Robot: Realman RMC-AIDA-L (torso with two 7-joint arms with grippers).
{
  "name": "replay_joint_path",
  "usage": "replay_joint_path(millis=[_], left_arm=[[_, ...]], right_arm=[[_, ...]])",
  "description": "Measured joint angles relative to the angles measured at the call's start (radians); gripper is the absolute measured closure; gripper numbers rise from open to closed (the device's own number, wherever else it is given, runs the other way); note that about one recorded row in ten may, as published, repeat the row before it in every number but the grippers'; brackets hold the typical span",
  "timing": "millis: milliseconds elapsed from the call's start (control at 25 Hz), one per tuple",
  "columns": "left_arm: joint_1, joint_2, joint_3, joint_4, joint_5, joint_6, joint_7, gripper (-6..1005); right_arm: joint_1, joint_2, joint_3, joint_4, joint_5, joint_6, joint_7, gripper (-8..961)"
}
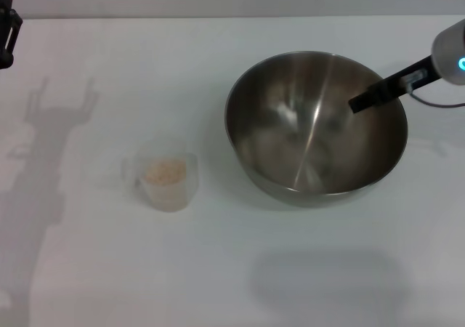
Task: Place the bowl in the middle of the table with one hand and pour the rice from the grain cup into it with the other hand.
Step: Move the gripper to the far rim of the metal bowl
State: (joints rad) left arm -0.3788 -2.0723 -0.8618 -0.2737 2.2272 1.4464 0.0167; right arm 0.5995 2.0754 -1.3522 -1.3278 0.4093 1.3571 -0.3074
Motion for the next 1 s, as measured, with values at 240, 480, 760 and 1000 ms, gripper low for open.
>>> replay_joint_path(millis=[240,480,760,1000], left_arm=[[0.000,-0.001,0.000,0.001,0.000,0.000,0.000,190],[0.000,-0.002,0.000,0.001,0.000,0.000,0.000,192],[0.001,-0.003,0.000,0.001,0.000,-0.001,0.000,195],[0.006,-0.003,0.000,0.001,0.000,-0.002,0.000,197]], right_arm=[[0.024,0.000,-0.024,0.075,0.001,-0.033,-0.007,255],[0.019,0.000,-0.015,0.084,0.011,-0.041,-0.019,367],[0.008,0.000,-0.019,0.079,0.013,-0.044,-0.040,555],[0.006,0.001,-0.013,0.075,0.014,-0.054,-0.048,792]])
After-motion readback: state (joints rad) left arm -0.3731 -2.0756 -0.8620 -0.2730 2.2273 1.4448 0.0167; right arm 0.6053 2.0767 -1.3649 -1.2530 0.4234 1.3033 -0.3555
